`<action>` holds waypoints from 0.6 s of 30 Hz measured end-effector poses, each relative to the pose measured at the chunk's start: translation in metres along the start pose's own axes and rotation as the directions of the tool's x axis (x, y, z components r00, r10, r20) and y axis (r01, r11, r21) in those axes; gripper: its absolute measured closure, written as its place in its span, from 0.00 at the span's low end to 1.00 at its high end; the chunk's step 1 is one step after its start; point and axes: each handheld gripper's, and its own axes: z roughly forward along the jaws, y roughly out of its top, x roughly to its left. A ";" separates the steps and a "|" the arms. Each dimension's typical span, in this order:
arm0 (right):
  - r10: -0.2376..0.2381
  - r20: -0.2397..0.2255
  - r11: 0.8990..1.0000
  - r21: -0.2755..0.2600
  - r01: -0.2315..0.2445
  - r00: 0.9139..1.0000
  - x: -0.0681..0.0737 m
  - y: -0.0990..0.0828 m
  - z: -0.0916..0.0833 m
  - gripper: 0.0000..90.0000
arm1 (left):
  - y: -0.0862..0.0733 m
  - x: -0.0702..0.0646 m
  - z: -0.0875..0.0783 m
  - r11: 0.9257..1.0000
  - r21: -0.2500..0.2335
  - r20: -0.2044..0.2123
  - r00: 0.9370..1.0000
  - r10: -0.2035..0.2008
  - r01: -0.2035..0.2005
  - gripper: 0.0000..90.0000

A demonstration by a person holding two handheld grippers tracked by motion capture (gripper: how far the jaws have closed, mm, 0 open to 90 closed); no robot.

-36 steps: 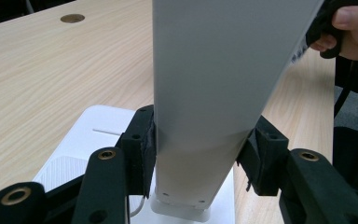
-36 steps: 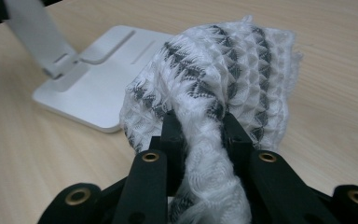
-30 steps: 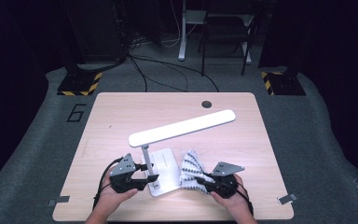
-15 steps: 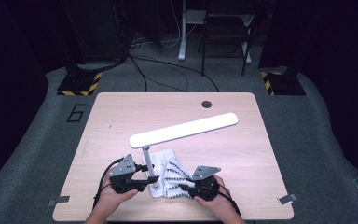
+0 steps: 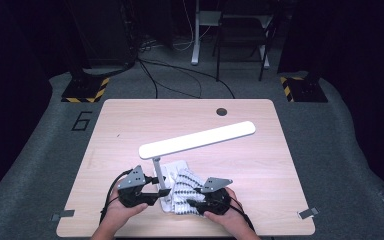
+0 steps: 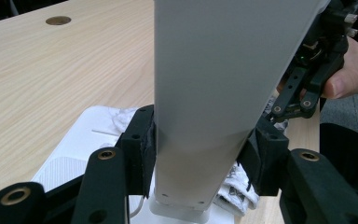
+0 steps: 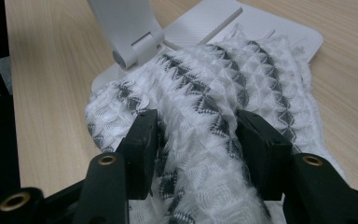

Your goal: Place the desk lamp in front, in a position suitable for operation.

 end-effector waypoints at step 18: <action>-0.034 -0.002 0.999 0.008 0.034 0.999 0.010 0.000 0.000 0.81 | 0.000 0.000 0.000 1.000 0.000 0.005 1.000 -0.001 0.001 0.57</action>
